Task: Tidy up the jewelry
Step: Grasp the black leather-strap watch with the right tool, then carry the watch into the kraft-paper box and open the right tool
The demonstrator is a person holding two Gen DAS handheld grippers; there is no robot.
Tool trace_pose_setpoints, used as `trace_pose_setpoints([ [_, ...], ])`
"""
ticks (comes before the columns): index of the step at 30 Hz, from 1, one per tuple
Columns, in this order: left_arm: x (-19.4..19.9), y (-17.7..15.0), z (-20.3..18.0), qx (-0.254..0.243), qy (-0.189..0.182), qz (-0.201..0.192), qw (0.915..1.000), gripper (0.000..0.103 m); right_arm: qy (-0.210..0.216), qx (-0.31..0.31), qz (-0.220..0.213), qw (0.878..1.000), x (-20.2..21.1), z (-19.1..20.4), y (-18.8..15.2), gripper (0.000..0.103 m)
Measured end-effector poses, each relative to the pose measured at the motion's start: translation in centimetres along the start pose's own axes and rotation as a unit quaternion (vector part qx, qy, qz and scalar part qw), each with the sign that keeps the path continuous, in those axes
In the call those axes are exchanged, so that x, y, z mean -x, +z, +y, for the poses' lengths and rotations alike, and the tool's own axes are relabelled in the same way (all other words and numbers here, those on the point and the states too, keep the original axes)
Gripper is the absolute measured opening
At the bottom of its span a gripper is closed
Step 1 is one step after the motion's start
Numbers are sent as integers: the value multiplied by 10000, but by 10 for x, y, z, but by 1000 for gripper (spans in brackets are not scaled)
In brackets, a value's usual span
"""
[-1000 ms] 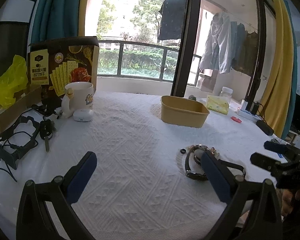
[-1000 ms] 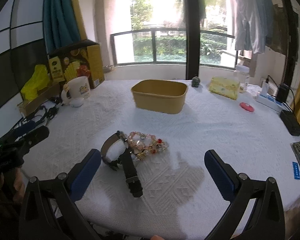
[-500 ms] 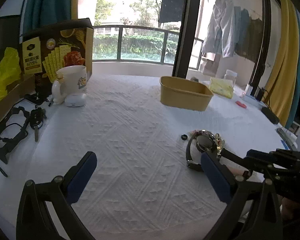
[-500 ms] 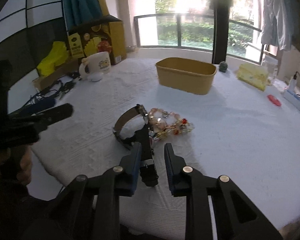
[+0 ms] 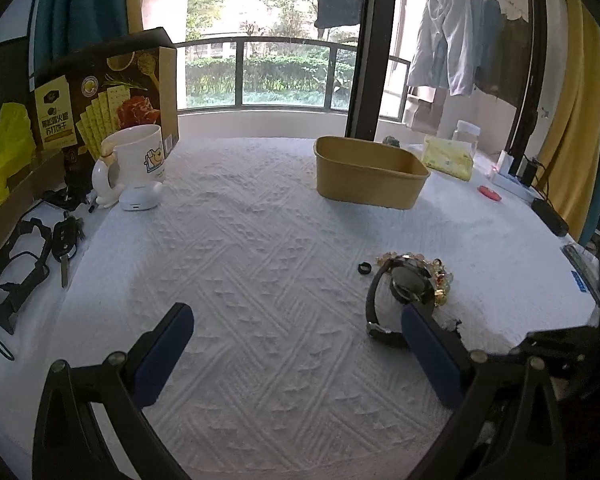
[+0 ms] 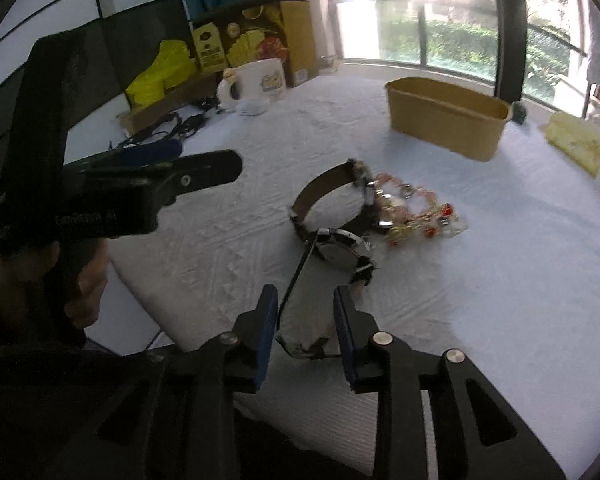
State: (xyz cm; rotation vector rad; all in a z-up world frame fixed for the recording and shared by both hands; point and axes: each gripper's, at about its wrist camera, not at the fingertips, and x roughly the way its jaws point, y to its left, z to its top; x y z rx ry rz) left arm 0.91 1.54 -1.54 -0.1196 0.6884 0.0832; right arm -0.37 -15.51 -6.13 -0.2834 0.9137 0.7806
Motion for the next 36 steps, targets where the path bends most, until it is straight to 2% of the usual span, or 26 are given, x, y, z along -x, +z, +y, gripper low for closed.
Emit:
trace_pose_setpoints([
  [2,3,2,1,-36,54,-66,10000,103,186,13,78,9998,-9,1,-1,26],
  [6,5,0,7,78,128,-46,9999,103,201,228,94,9995,-23,7,-2,26],
  [9,6,-3,11,117,168,-31,9998,103,3,251,47,9997,-18,7,-1,26],
  [11,5,-4,14,167,155,-5,9997,103,-341,276,-108,9990,-8,6,-2,27],
  [14,2,-5,19,281,44,17,9996,103,-645,248,-207,9974,5,1,-3,39],
  [16,0,-5,21,313,-10,27,9995,103,-835,159,-208,9962,7,-1,-3,63],
  [17,-1,-6,21,318,-32,28,9995,103,-881,84,-199,9959,6,-3,-4,66],
  [19,-2,-7,23,324,-84,32,9994,103,-933,5,-91,9956,-1,-5,-4,67],
  [23,-3,-7,26,339,-167,65,9993,103,-719,-11,87,9974,-16,-4,-5,67],
  [24,-2,-6,26,323,-156,49,9993,103,-660,21,80,9978,-18,-3,-3,61],
  [25,-3,-6,27,314,-155,58,9994,103,-641,86,53,9979,-19,-1,-2,38],
  [26,-4,-6,27,324,-174,80,9993,103,-729,126,40,9973,-20,-1,-1,31],
  [30,-14,-5,18,248,-357,263,9987,103,-547,-113,-29,9984,-17,-11,1,27],
  [36,-29,3,-17,-239,-558,415,9973,103,-668,-148,-317,9972,6,-23,2,26],
])
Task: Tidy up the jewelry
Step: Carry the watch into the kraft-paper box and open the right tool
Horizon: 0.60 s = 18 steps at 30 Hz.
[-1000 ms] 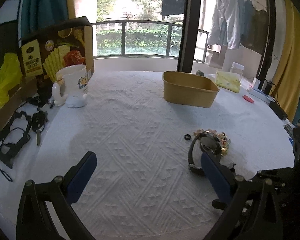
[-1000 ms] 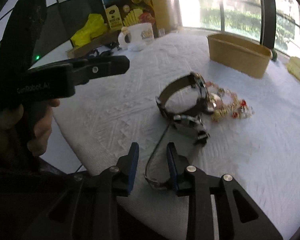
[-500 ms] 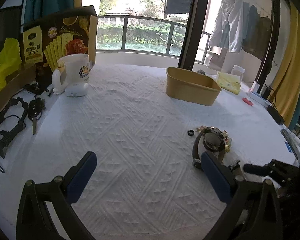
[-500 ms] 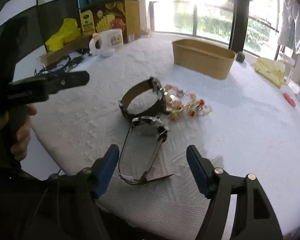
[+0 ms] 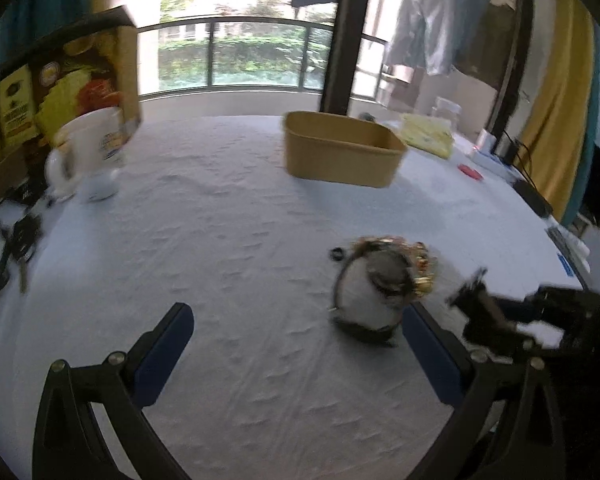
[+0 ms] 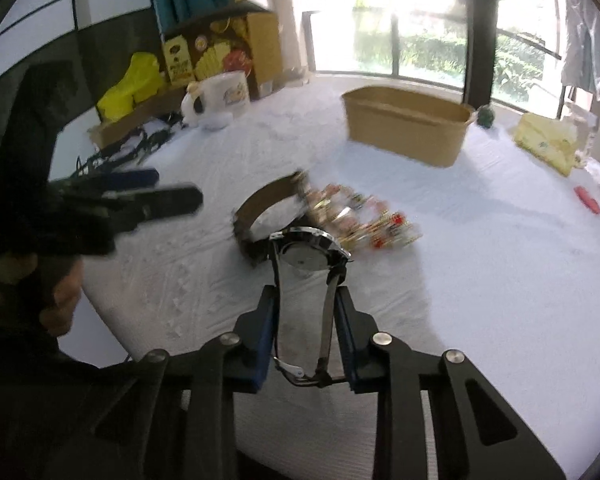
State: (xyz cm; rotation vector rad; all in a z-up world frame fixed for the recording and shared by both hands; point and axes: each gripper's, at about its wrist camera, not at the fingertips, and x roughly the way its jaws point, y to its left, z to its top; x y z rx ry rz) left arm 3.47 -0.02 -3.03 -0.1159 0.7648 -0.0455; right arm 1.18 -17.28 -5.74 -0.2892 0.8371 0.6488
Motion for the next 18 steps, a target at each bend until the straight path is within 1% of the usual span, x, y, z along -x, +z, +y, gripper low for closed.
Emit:
trace_pose_setpoints([
  [4,-18,4,-27,-579,-121,223,9980,103,-102,-130,-192,9997,13,-20,4,26],
  [6,-29,3,-36,-910,-96,373,9951,103,-144,-201,-223,9994,16,-30,5,26],
  [9,-39,4,-43,-1185,-166,530,9914,103,-176,-320,-262,9990,18,-44,5,27],
  [10,-41,4,-45,-1231,-200,550,9907,101,-184,-361,-278,9988,18,-49,6,27],
  [12,-47,5,-47,-1278,-291,645,9893,91,-195,-429,-297,9984,17,-56,7,27],
  [13,-52,6,-47,-1290,-334,715,9885,81,-197,-456,-306,9983,17,-59,8,27],
  [14,-54,6,-48,-1303,-402,768,9877,67,-204,-469,-317,9982,16,-62,9,27],
  [15,-56,6,-49,-1316,-478,813,9868,61,-207,-471,-327,9981,16,-64,10,27],
  [16,-55,7,-49,-1321,-493,778,9869,56,-206,-473,-339,9981,16,-66,10,27],
  [18,-52,7,-51,-1354,-602,744,9862,53,-195,-464,-357,9981,15,-69,13,27],
])
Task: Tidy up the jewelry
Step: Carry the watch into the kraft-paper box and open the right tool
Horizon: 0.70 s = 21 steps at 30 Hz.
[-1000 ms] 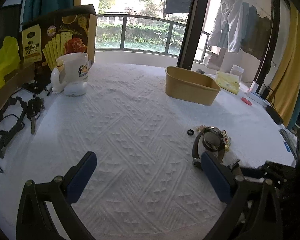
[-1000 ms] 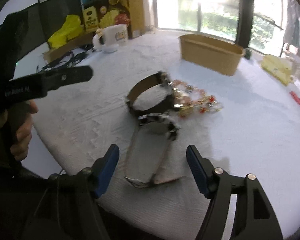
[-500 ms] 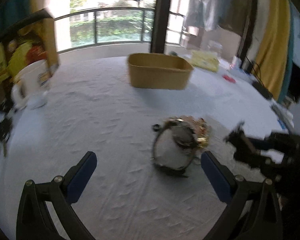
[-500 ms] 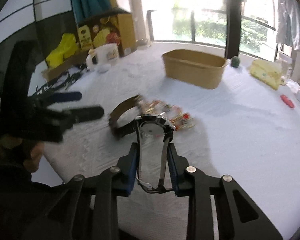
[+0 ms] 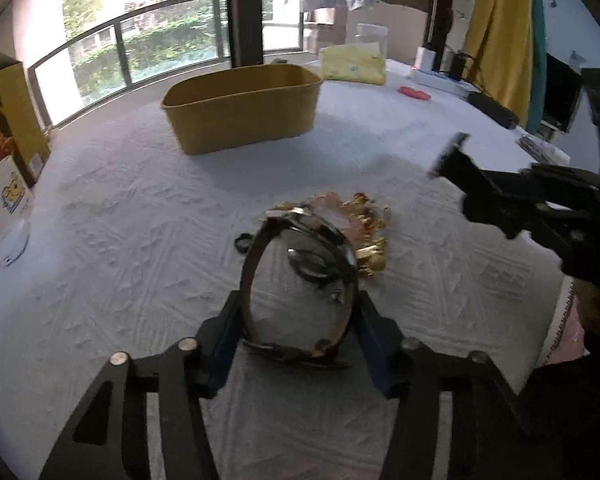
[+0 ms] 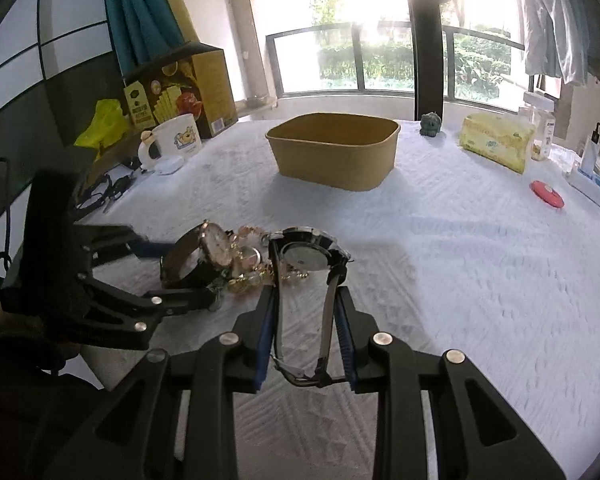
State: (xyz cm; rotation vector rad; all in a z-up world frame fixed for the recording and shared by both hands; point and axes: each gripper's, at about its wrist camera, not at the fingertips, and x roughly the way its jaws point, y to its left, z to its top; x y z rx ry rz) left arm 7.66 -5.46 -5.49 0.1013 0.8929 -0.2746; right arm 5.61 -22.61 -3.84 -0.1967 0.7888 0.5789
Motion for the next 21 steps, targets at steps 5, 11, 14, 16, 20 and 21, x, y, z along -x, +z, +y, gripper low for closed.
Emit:
trace_pose_setpoints([
  [5,12,4,-5,-97,-220,-244,9994,48,21,39,-24,10000,-5,-3,7,27],
  [11,24,9,-3,60,-288,-564,9980,48,23,195,-74,9998,-10,-4,21,27],
  [14,31,19,2,126,-215,-715,9971,48,-2,328,-134,9994,-13,-7,33,27],
  [16,33,27,7,161,-173,-797,9965,48,-30,386,-168,9991,-15,-8,41,27],
  [20,36,46,19,138,-110,-994,9949,48,-83,490,-282,9984,-23,-13,62,27],
  [21,35,50,21,119,-95,-1024,9946,48,-90,507,-304,9982,-26,-13,67,27],
])
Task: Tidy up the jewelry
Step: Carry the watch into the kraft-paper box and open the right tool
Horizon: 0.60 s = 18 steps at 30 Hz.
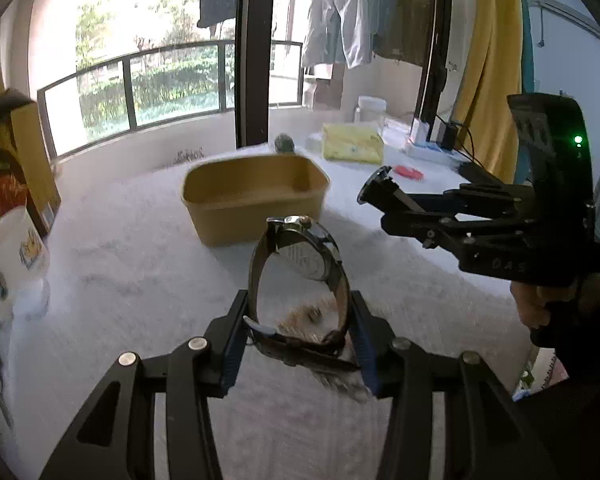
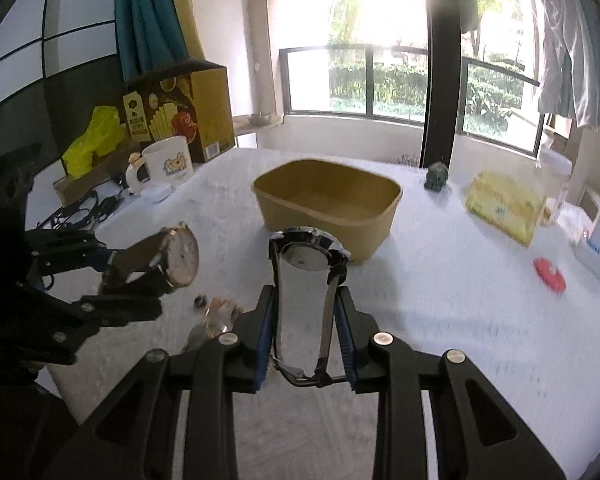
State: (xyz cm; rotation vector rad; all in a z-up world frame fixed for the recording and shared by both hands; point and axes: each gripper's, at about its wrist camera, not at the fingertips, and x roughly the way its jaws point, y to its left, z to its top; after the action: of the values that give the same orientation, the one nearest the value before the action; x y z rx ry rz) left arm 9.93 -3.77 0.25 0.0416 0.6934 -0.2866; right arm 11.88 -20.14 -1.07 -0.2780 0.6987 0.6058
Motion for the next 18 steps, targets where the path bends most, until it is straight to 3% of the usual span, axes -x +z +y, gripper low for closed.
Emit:
trace_pose_setpoints([
  [11,-54,49,36,119,-115,-265,9995,48,-81,-6,-6,10000,-56,-27,44,28],
  [18,-94,78,53,261,14,-309,9992,49,-190,17,-82,9998,-90,-44,69,29],
])
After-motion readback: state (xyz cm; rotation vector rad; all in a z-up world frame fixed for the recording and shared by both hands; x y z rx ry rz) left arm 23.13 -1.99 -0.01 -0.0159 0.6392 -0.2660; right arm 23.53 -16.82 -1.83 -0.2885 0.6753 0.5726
